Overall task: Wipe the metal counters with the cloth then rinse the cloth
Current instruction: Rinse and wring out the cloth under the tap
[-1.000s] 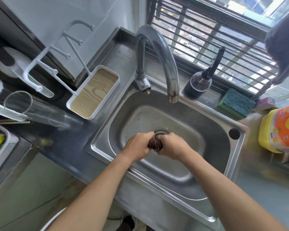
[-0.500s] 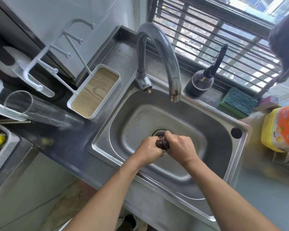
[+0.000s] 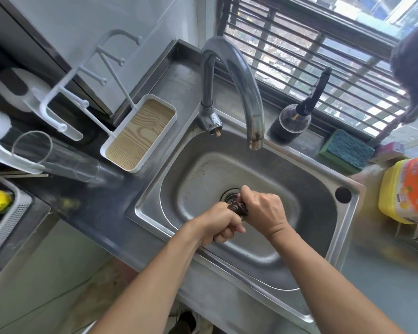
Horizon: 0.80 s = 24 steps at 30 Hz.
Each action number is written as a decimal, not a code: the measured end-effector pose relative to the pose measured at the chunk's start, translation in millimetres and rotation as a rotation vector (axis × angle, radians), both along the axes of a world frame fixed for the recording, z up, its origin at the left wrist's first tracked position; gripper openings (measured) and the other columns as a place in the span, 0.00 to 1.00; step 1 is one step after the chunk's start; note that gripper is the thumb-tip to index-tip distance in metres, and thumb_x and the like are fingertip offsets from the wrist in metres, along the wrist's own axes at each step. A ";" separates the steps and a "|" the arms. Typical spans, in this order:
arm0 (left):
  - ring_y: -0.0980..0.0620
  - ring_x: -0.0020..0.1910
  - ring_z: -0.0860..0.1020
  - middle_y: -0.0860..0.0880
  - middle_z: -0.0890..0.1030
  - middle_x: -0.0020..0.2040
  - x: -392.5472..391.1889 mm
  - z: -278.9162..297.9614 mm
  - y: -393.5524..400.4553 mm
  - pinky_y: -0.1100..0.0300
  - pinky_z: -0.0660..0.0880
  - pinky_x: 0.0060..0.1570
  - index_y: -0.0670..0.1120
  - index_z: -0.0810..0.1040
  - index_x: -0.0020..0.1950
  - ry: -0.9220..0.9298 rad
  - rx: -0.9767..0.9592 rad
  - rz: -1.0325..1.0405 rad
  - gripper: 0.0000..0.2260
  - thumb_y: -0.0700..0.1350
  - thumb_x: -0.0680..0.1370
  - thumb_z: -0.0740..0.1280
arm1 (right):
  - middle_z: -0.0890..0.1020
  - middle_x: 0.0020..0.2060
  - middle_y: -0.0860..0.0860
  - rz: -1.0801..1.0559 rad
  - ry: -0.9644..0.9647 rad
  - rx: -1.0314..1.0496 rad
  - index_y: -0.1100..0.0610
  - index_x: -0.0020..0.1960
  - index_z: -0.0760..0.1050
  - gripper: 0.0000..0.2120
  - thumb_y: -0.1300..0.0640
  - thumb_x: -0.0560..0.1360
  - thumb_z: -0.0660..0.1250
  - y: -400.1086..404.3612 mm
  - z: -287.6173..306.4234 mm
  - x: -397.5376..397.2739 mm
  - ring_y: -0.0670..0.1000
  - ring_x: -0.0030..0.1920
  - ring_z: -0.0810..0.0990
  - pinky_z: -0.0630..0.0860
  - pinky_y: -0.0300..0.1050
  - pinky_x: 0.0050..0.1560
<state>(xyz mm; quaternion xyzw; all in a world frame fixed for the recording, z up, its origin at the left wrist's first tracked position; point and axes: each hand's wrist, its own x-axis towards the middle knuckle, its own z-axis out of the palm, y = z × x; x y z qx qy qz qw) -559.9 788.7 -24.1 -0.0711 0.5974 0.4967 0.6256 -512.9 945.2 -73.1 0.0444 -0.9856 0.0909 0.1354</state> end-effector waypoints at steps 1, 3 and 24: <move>0.57 0.22 0.58 0.53 0.61 0.27 2.0 -1.3 -1.3 0.68 0.53 0.21 0.51 0.62 0.37 -0.004 0.025 0.026 0.17 0.31 0.73 0.65 | 0.76 0.23 0.49 0.012 0.007 0.009 0.54 0.37 0.70 0.09 0.55 0.76 0.61 -0.1 0.6 -1.8 0.54 0.20 0.75 0.61 0.40 0.21; 0.56 0.23 0.59 0.52 0.62 0.28 5.4 -0.9 -1.3 0.66 0.53 0.22 0.50 0.64 0.39 0.058 0.042 0.054 0.15 0.32 0.74 0.65 | 0.76 0.24 0.49 0.043 -0.022 -0.007 0.54 0.37 0.70 0.08 0.56 0.74 0.62 1.6 0.7 -5.3 0.55 0.21 0.76 0.65 0.42 0.22; 0.45 0.44 0.75 0.48 0.75 0.47 0.6 -24.3 -12.2 0.53 0.71 0.40 0.48 0.72 0.52 1.374 -0.131 -0.390 0.13 0.32 0.74 0.66 | 0.84 0.37 0.54 -0.075 -1.787 -0.897 0.58 0.45 0.79 0.07 0.55 0.76 0.74 14.0 53.6 -18.0 0.50 0.31 0.81 0.75 0.39 0.30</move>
